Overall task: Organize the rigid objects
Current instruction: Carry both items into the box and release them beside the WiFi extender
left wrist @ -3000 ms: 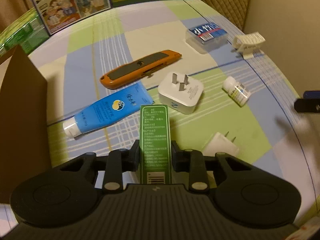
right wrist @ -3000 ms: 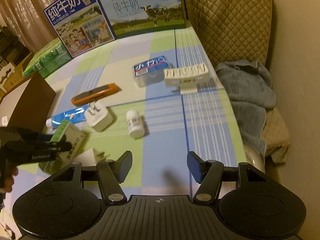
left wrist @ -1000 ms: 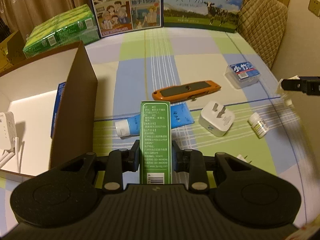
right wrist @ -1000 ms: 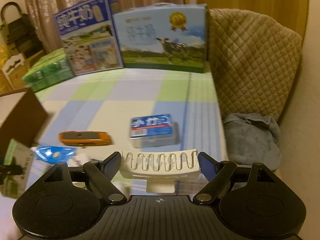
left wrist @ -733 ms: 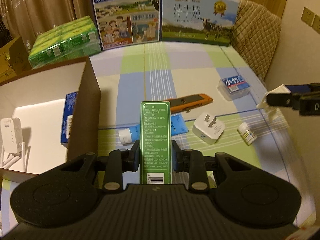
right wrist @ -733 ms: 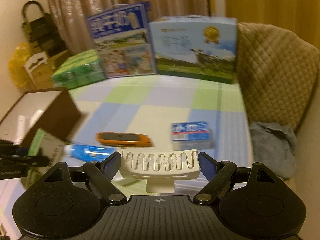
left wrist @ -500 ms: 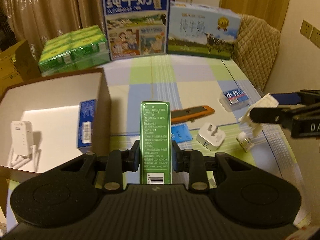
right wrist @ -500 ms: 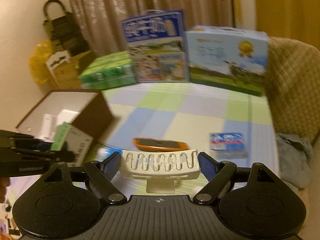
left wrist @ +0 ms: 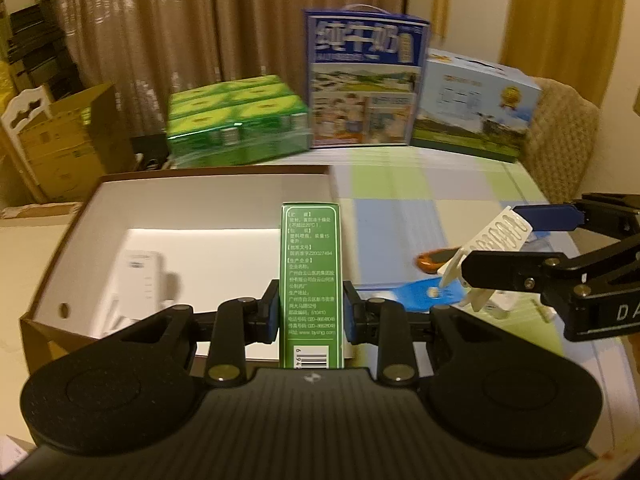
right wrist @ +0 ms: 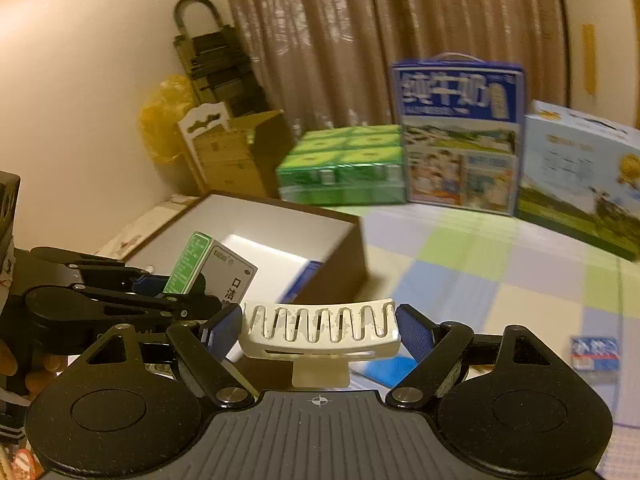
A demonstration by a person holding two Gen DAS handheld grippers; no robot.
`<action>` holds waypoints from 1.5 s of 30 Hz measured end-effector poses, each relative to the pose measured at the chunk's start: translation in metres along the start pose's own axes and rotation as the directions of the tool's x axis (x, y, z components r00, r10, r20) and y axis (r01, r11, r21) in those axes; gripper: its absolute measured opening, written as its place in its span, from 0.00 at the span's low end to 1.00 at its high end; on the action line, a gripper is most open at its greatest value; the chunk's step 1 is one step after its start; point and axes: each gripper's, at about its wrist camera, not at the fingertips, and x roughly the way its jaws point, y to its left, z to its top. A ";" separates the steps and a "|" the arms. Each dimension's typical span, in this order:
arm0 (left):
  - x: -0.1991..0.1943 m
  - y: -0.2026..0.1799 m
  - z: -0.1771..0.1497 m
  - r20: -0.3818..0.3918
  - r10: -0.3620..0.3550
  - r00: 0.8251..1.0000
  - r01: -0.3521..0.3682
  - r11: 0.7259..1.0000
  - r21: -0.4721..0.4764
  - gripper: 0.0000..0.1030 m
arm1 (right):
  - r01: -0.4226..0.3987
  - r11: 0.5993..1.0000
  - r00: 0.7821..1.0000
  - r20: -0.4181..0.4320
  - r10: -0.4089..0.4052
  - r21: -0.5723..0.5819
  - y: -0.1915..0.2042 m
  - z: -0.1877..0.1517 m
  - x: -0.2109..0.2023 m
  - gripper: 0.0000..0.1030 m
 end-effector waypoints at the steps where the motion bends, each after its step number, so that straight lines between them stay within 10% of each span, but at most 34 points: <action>1: -0.001 0.009 0.000 0.001 0.007 1.000 -0.007 1.000 -0.004 0.25 | -0.006 1.000 1.000 0.000 0.006 -0.005 0.006 0.002 0.005 0.78; 20: 0.047 0.122 0.012 -0.064 0.008 0.998 -0.011 0.999 -0.051 0.25 | -0.032 0.999 0.997 -0.068 0.030 -0.033 0.081 0.019 0.123 0.78; 45: 0.120 0.153 0.020 -0.177 -0.082 0.981 0.070 0.995 -0.072 0.25 | 0.024 0.999 0.984 -0.174 -0.027 -0.023 0.081 0.025 0.199 0.78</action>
